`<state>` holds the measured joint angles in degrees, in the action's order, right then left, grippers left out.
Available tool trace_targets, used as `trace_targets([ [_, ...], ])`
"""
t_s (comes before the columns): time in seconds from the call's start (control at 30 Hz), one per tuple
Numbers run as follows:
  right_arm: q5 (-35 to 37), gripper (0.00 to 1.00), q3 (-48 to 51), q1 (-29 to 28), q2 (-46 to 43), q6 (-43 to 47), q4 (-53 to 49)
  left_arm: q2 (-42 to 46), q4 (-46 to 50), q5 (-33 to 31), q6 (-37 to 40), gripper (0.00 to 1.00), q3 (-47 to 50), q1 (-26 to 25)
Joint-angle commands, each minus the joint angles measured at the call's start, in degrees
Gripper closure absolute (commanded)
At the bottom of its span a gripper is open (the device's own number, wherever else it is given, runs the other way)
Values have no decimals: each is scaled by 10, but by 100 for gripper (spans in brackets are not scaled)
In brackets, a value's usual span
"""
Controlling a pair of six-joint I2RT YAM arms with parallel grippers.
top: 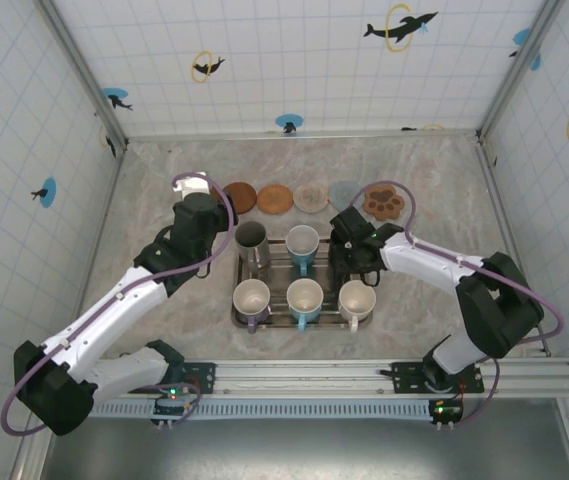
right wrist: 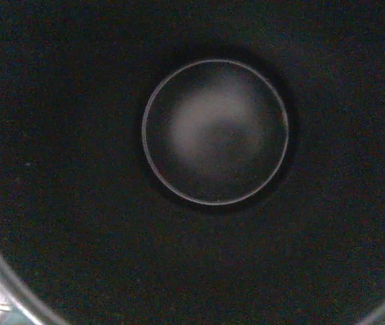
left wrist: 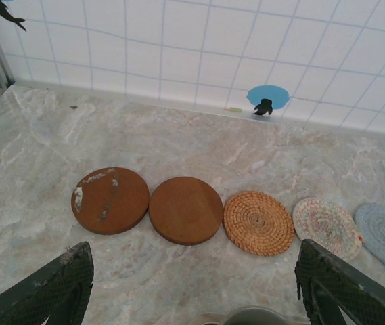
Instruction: Place the cup by the coaster
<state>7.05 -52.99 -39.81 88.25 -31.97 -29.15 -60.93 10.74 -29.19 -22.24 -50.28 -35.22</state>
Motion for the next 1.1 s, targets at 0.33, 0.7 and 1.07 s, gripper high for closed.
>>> trace_targets([
  [0.33, 68, 100, -52, -12, 6, 7, -21, -11, -17, -3, 19, 22, 3, -2],
  [0.7, 113, 100, -83, -13, -43, 30, -48, -19, -22, -2, 23, 22, 2, -2],
  [1.07, 131, 100, -113, 37, -55, 68, -59, -36, -31, 8, 27, 22, -4, -2],
])
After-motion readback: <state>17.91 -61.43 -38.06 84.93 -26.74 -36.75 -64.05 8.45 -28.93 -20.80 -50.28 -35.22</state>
